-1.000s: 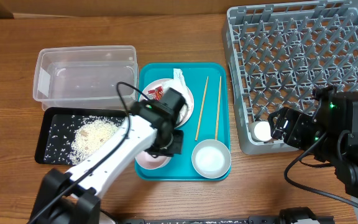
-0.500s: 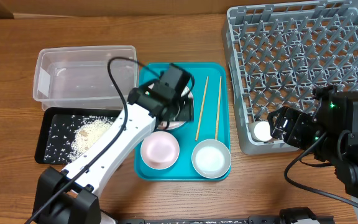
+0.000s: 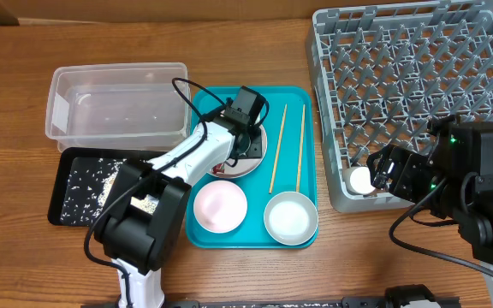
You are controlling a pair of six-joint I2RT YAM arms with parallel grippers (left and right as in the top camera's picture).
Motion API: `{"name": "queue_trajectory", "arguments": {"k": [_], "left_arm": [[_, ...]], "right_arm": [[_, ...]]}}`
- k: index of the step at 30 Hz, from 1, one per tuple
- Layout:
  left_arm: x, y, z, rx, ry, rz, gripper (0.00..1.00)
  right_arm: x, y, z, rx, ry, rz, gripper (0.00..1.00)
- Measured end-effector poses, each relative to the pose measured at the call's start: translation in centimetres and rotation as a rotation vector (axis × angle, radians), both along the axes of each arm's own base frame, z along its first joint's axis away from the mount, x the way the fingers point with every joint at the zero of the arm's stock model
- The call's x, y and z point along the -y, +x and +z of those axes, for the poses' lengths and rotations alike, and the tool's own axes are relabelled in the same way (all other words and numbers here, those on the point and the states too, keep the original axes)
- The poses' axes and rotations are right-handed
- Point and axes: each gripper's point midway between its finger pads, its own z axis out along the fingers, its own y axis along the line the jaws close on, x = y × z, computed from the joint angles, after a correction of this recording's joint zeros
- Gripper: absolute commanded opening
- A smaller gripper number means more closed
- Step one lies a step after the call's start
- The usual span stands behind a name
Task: Sort waste into correct bins and load items into the dishwasher
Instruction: 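Set the empty pink bowl back on the teal tray, left gripper, then pick the tissue off the white plate and drop it in the container, then pick the red snack wrapper off the plate into the clear container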
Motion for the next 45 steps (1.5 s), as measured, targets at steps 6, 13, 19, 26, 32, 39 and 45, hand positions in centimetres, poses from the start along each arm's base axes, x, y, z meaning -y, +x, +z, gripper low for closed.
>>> {"name": "queue_trajectory", "arguments": {"k": [6,13,19,26,32,39,45], "left_arm": [[-0.3,-0.5,1.1,-0.083,-0.043,0.008,0.04],[-5.5,1.6,10.2,-0.057,-0.075,0.141,0.04],[-14.1,2.4,14.5,0.012,-0.047,0.339,0.19],[-17.7,2.7,13.1,-0.037,-0.054,0.364,0.42],[-12.0,2.6,14.8,0.003,-0.036,0.151,0.64],[-4.3,1.3,12.4,0.026,0.112,-0.070,0.61],[-4.8,0.2,4.4,-0.162,0.243,-0.069,0.49]], "right_arm": [[0.0,-0.2,-0.2,-0.011,-0.002,0.000,0.91],[0.0,-0.3,-0.2,-0.015,-0.002,0.000,0.91],[0.0,-0.1,-0.1,-0.008,-0.001,0.000,0.92],[0.0,-0.1,-0.1,-0.005,0.000,0.000,0.92],[0.0,0.1,0.0,0.001,0.000,0.000,0.92],[0.0,0.1,0.0,0.001,0.000,0.001,0.92],[0.0,0.1,0.0,0.002,0.000,0.000,0.92]]}}
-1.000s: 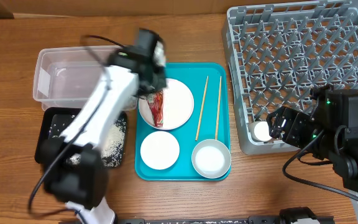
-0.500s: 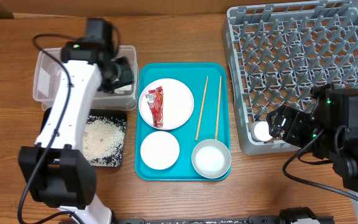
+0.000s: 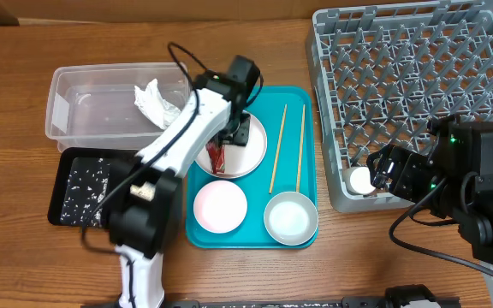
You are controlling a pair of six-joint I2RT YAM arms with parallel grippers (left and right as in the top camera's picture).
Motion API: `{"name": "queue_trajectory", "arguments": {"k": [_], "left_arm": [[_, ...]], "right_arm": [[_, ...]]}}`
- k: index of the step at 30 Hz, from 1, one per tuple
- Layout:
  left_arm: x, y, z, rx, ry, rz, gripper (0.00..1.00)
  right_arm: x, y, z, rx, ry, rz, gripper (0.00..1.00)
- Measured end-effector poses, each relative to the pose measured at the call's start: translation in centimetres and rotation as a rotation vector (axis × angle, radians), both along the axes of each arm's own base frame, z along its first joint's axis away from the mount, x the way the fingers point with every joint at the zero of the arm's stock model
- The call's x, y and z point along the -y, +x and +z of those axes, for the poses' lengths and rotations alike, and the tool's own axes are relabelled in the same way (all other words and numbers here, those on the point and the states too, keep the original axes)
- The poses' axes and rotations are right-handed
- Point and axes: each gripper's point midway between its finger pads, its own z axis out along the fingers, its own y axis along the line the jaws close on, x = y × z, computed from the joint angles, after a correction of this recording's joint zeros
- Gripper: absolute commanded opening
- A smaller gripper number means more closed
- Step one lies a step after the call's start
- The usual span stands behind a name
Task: Sort waste into correct bins and load items into the dishwasher
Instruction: 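Pick the red snack wrapper off the plate into the clear container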
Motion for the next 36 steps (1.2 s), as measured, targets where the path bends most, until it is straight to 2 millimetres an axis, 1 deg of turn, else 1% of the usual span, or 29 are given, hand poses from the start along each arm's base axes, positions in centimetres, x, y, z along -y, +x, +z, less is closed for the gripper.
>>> {"name": "queue_trajectory", "arguments": {"k": [2,4,6,8,11,13,15,17,18,20,21,22,23,24,25,26,27,29,31,32,33,34,36], "left_arm": [[-0.6,-0.5,-2.3,-0.055,0.031,0.023,0.42],[-1.0,-1.0,-3.6,-0.089,0.046,0.039,0.31],[-1.0,-1.2,-3.9,-0.101,0.043,0.049,0.04],[-0.9,-1.3,-3.8,-0.110,0.030,0.047,0.04],[-0.9,-2.4,-3.2,-0.167,0.025,0.042,0.04],[-1.0,-2.4,-1.8,-0.180,0.017,0.049,0.04],[-1.0,-1.6,0.0,-0.160,-0.004,0.057,0.04],[-1.5,0.4,3.7,-0.060,-0.053,0.084,0.04],[-2.1,1.1,5.5,-0.010,-0.072,0.102,0.04],[-4.0,2.2,9.0,0.087,-0.093,0.145,0.04],[-4.9,2.4,10.2,0.118,-0.095,0.163,0.04],[-6.7,2.8,12.4,0.175,-0.097,0.201,0.04],[-8.1,2.9,13.4,0.203,-0.093,0.232,0.04],[-9.6,3.0,14.1,0.224,-0.087,0.264,0.13],[-10.8,3.1,14.2,0.231,-0.078,0.292,0.32],[-12.2,3.3,14.1,0.232,-0.068,0.327,0.44],[-13.4,3.3,13.4,0.218,-0.055,0.349,0.52],[-14.8,3.3,11.9,0.178,-0.043,0.388,0.58],[-15.6,3.1,10.6,0.138,-0.045,0.409,0.60],[-15.8,3.0,10.3,0.124,-0.049,0.414,0.62],[-15.9,2.8,10.3,0.116,-0.054,0.417,0.63],[-15.8,2.7,10.4,0.111,-0.062,0.413,0.64],[-15.5,2.3,11.2,0.112,-0.073,0.395,0.66]], "right_arm": [[0.0,0.0,0.0,-0.001,0.000,-0.001,0.92],[0.0,0.0,0.0,0.000,0.000,-0.001,0.92],[0.0,0.0,0.0,-0.001,0.000,0.000,0.92],[0.0,0.0,0.0,-0.001,0.000,0.000,0.92],[0.0,0.0,0.0,-0.002,0.000,0.000,0.92],[0.0,0.0,0.0,-0.002,0.000,-0.001,0.92],[0.0,0.0,0.0,-0.002,0.000,-0.001,0.92],[0.0,0.0,0.0,-0.003,0.000,-0.001,0.92],[0.0,0.0,0.0,-0.003,0.000,0.000,0.92],[0.0,0.0,0.0,-0.003,-0.001,-0.001,0.92],[0.0,-0.1,0.0,-0.004,0.000,-0.001,0.92],[0.0,0.0,0.0,-0.003,0.000,-0.001,0.92],[0.0,0.0,0.0,-0.003,0.000,0.000,0.92],[0.0,0.0,0.0,-0.003,0.000,0.000,0.92],[0.0,0.0,0.0,-0.003,-0.001,0.000,0.92],[0.0,0.0,0.0,-0.003,0.000,0.000,0.92],[0.0,-0.1,-0.1,-0.003,-0.001,0.000,0.92],[0.0,0.0,0.0,-0.003,0.000,0.000,0.92],[0.0,0.0,0.0,-0.003,0.000,-0.001,0.92],[0.0,0.0,0.0,-0.003,0.000,-0.001,0.92],[0.0,0.0,0.0,-0.003,0.000,-0.001,0.92],[0.0,0.0,0.0,-0.003,0.000,-0.001,0.98],[0.0,0.0,0.0,-0.003,0.000,-0.002,1.00]]}}
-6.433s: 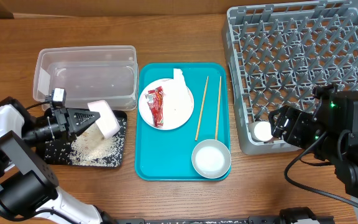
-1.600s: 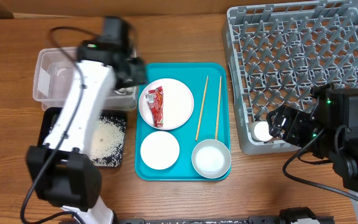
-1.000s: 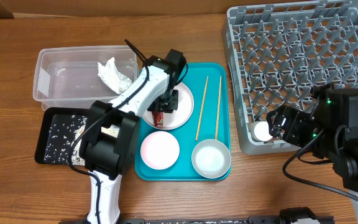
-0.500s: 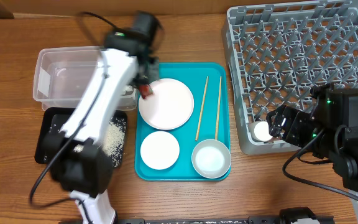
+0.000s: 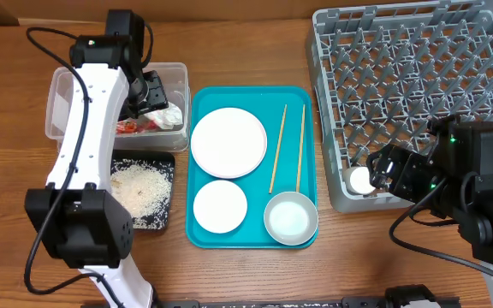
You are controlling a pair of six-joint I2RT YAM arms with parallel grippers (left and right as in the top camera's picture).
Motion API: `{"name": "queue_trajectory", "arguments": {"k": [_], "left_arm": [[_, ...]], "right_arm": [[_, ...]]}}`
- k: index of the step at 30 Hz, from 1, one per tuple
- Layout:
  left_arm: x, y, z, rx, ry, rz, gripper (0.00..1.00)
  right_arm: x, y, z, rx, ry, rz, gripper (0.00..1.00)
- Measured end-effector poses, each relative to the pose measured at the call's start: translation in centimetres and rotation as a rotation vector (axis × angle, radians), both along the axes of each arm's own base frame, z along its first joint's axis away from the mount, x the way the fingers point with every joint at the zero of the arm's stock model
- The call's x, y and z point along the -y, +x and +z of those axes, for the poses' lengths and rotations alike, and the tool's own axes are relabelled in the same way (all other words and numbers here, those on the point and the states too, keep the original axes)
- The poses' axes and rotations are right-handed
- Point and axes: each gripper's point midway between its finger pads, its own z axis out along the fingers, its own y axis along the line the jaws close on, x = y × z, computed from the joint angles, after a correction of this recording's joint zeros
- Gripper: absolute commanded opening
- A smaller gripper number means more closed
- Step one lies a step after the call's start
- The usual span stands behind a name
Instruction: Sort waste into correct bins and load items into the dishwasher
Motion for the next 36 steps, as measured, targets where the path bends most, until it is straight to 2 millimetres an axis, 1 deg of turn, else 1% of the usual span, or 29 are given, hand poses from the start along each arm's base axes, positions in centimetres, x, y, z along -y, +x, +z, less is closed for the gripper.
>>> {"name": "queue_trajectory", "arguments": {"k": [2,4,5,7,9,11,13,15,17,19,25,29,31,34,36], "left_arm": [[0.6,-0.5,1.4,0.018,-0.006,-0.025,0.68],[1.6,-1.6,3.9,0.059,-0.006,-0.071,0.83],[2.2,-2.2,5.4,0.093,-0.007,-0.096,1.00],[4.0,-4.0,9.0,0.178,-0.009,-0.161,1.00],[5.7,-6.3,12.5,0.263,-0.008,-0.223,1.00],[7.2,-9.2,15.7,0.345,-0.009,-0.289,1.00],[8.1,-11.7,18.0,0.410,-0.017,-0.342,1.00],[8.5,-13.7,19.8,0.467,-0.029,-0.375,1.00],[8.8,-14.8,20.8,0.505,-0.042,-0.398,1.00],[9.0,-15.3,21.2,0.520,-0.047,-0.411,1.00],[9.0,-15.1,21.0,0.512,-0.042,-0.412,1.00],[8.9,-15.3,20.5,0.488,-0.029,-0.417,1.00],[8.9,-14.7,20.9,0.525,-0.019,-0.419,1.00],[9.4,-12.6,22.5,0.674,-0.015,-0.421,1.00],[9.2,-11.9,23.0,0.755,-0.013,-0.418,1.00]], "right_arm": [[0.0,0.0,0.0,0.000,-0.001,0.002,1.00],[0.0,0.0,0.0,0.001,-0.001,0.001,1.00],[0.0,0.0,0.0,0.002,0.000,0.001,1.00],[0.0,0.1,0.1,0.005,0.000,0.001,1.00],[0.0,0.1,0.1,0.007,0.000,0.001,1.00],[0.0,0.2,0.1,0.009,0.000,0.001,1.00],[0.0,0.2,0.1,0.008,0.000,0.001,1.00],[0.0,0.2,0.1,0.009,0.001,0.001,1.00],[0.0,0.2,0.1,0.009,0.000,0.001,1.00],[0.0,0.2,0.1,0.008,0.000,0.001,1.00],[0.0,0.2,0.1,0.009,0.000,0.001,1.00],[0.0,0.2,0.1,0.009,0.000,0.001,1.00],[0.0,0.2,0.1,0.008,0.000,0.001,1.00],[0.0,0.2,0.1,0.009,0.000,0.001,1.00],[0.0,0.2,0.1,0.009,0.000,0.001,1.00]]}}
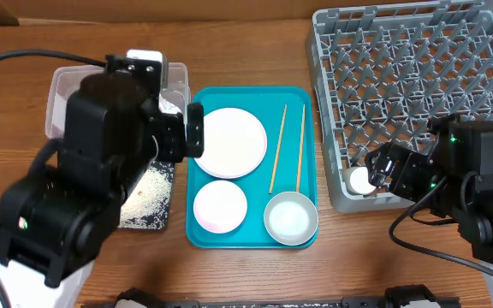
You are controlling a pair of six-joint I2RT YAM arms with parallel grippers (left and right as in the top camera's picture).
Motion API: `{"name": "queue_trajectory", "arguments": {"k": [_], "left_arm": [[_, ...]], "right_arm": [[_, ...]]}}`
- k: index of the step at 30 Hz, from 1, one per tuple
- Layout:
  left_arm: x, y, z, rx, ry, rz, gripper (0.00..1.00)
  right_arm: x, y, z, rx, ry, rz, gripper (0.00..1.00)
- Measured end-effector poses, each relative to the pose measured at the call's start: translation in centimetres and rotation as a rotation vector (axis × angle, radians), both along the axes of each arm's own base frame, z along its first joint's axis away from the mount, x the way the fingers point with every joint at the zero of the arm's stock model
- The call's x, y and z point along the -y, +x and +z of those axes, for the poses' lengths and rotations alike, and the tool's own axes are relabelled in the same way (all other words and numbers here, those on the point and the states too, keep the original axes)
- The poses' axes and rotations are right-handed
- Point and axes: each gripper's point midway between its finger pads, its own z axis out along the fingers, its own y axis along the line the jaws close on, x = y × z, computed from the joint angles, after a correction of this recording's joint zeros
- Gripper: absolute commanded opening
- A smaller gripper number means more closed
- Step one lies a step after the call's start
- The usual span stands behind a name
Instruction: Sort waste into correct bins and load items into the dishwasher
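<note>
On the teal tray (197, 231) lie a bare large white plate (234, 145), a small white plate (220, 206), a white bowl (290, 217) and two chopsticks (276, 150). My left arm rises close under the overhead camera. Its gripper (193, 128) is a dark shape over the tray's left edge, and its jaws cannot be made out. The arm hides most of the clear bin (176, 75) and of the black tray with rice (151, 201). My right gripper (377, 175) stands open beside a white cup (359, 180) in the grey dishwasher rack (418, 77).
The rack fills the right rear of the wooden table. The right arm's body sits at the front right, with a cable trailing towards the table's front edge. The left arm's bulk covers the left side of the table.
The left arm was stretched over the clear bin, with a napkin and a red wrapper inside. Now it looms near the camera, its gripper at the tray's left edge. The right arm is unchanged.
The left gripper was first on the large plate. Then a napkin lay in the clear bin and a red wrapper was on the plate. Then the plate was bare, the wrapper was in the bin and rice was in the black tray. Now the arm is raised.
</note>
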Motion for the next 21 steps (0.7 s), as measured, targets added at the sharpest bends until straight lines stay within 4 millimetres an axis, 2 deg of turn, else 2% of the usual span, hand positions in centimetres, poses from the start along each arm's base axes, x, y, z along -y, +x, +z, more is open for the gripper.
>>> {"name": "queue_trajectory", "arguments": {"k": [5,9,12,17,21], "left_arm": [[-2.7,-0.6,-1.1,0.170,-0.051,0.072,1.00],[-5.3,-2.5,-3.8,0.260,-0.076,0.140,1.00],[-6.5,-3.5,-6.2,0.309,-0.093,0.169,1.00],[-7.3,-4.5,-10.3,0.387,-0.123,0.188,1.00],[-7.2,-4.8,-12.7,0.473,-0.166,0.183,1.00]], "right_arm": [[0.0,0.0,0.0,0.002,0.000,0.000,1.00],[0.0,0.1,0.1,0.003,0.000,0.000,1.00],[0.0,0.1,0.1,0.003,0.001,0.000,1.00],[0.0,0.0,0.0,0.002,0.000,0.000,1.00],[0.0,0.1,0.1,0.003,0.001,0.000,1.00]]}}
